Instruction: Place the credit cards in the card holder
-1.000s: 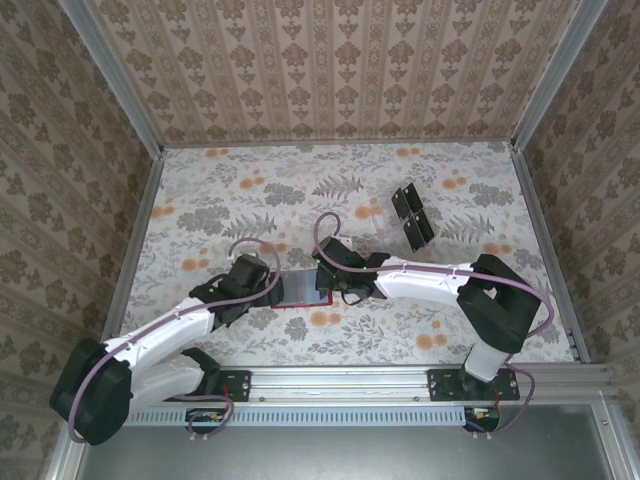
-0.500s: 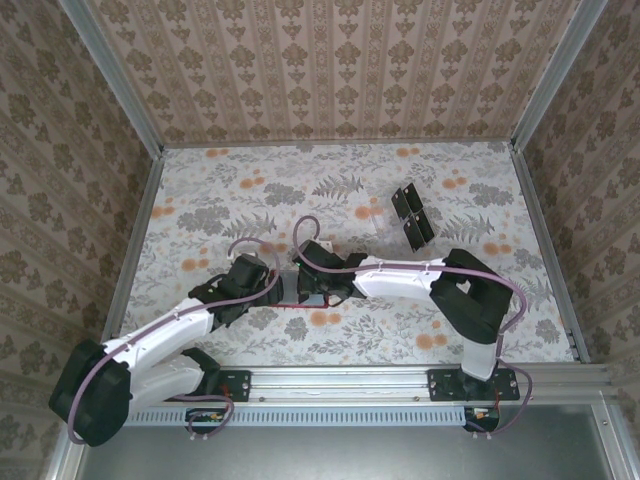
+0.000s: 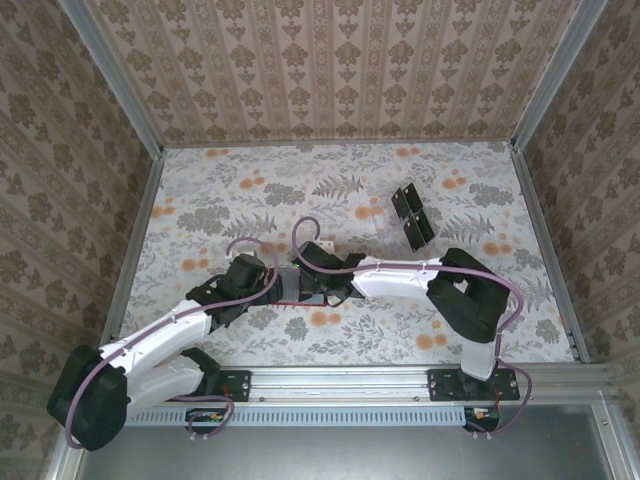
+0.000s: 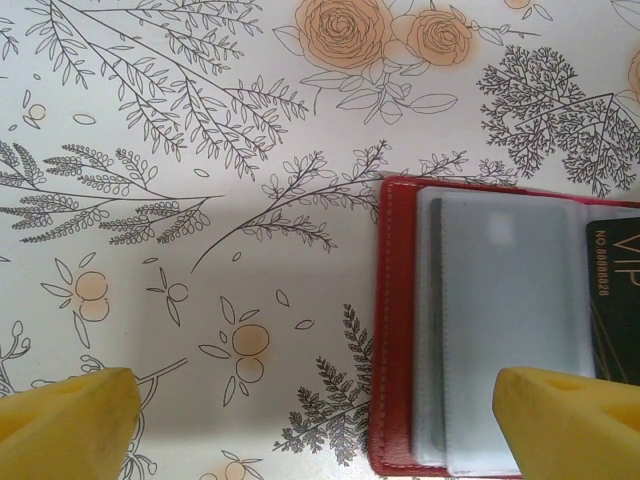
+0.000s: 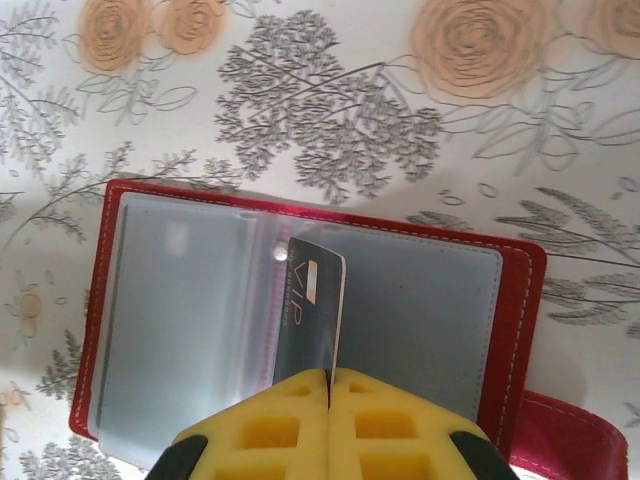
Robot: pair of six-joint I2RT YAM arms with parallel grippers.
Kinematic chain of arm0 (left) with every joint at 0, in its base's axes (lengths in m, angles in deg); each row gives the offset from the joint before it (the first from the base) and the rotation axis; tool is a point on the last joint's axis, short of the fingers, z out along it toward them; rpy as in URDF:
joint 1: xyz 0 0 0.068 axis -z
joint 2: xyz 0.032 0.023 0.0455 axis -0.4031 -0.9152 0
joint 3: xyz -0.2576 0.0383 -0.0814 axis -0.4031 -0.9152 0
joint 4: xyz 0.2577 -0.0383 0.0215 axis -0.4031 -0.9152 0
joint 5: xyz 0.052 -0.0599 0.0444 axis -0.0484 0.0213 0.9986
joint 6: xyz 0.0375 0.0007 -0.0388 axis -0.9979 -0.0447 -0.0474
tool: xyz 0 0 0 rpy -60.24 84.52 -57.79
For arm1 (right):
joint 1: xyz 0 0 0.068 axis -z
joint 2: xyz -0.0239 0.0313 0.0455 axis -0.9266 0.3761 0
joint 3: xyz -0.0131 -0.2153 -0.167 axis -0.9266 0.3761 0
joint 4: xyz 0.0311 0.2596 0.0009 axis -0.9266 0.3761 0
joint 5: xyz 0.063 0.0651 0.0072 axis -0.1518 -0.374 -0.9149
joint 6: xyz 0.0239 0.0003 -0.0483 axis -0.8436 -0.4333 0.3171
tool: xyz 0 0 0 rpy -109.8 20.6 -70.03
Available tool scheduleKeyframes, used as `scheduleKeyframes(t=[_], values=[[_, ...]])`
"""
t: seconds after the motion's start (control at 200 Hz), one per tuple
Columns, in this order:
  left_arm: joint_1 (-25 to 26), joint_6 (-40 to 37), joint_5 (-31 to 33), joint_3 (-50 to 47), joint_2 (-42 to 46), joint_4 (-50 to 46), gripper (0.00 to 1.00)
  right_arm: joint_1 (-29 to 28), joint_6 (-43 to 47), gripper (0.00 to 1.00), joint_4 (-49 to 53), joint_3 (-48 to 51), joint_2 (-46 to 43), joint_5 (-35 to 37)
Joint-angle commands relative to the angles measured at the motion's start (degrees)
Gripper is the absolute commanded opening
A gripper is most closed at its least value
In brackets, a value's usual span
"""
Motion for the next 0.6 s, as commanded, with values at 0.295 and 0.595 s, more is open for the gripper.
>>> scheduleKeyframes(t=[0.295, 0.595], values=[[0.6, -1.6, -2.2, 0.8, -0.3, 0.9, 1.00, 7.0, 10.9, 0.00, 6.8, 7.7, -6.2, -0.4], [4.7, -4.5, -5.1, 5.7, -9.5, 7.3, 1.00, 9.2, 14.5, 0.00, 2.9, 9.8, -6.9, -5.3]])
